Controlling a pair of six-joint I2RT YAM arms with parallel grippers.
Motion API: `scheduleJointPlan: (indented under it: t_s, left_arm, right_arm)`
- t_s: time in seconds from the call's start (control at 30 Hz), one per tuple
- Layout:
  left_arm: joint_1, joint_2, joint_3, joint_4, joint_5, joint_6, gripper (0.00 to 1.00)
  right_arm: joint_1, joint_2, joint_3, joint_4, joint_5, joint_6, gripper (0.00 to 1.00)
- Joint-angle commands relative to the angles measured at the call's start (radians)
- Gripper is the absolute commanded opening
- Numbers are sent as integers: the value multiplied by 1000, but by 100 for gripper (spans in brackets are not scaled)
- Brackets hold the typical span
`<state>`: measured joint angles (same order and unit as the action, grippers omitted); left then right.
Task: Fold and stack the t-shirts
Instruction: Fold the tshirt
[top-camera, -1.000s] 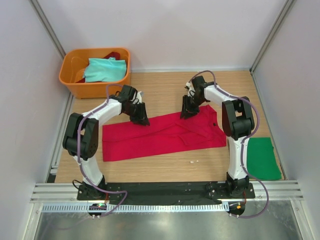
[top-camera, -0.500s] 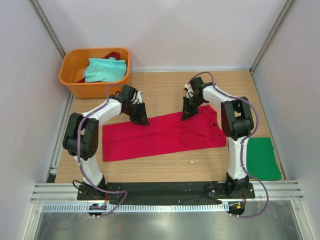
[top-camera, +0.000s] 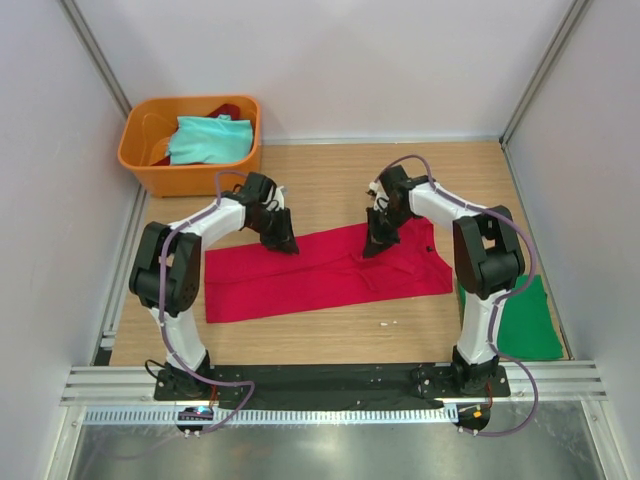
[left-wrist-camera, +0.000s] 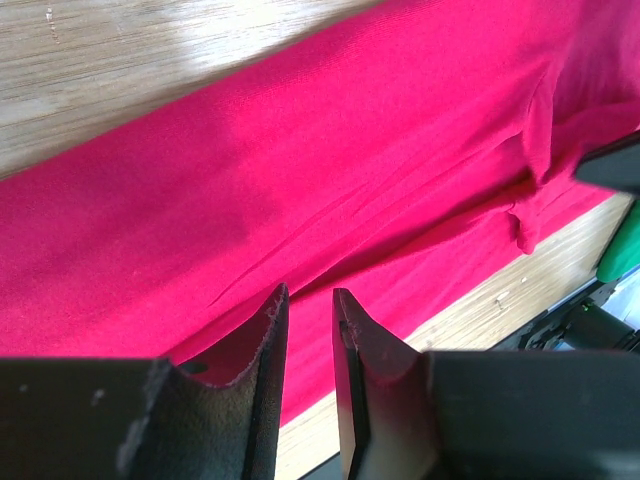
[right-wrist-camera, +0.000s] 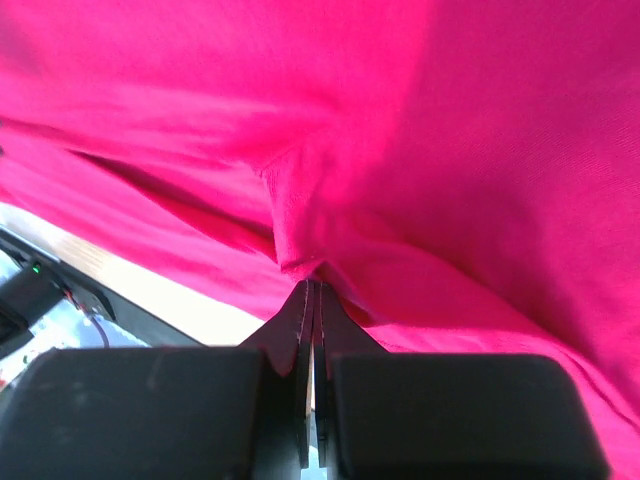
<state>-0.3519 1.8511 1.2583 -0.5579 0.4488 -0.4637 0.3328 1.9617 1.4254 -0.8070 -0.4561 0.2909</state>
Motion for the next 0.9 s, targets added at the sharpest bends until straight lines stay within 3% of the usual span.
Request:
scheduleJointPlan:
  t_s: [0.0, 0.87]
  left_arm:
    - [1, 7, 16, 3, 14, 10, 25]
    - [1, 28, 13, 4, 27, 10, 25]
  right_arm:
    - [28, -49, -42, 14, -24, 28, 2]
    - [66, -193, -210, 52, -30, 128, 3]
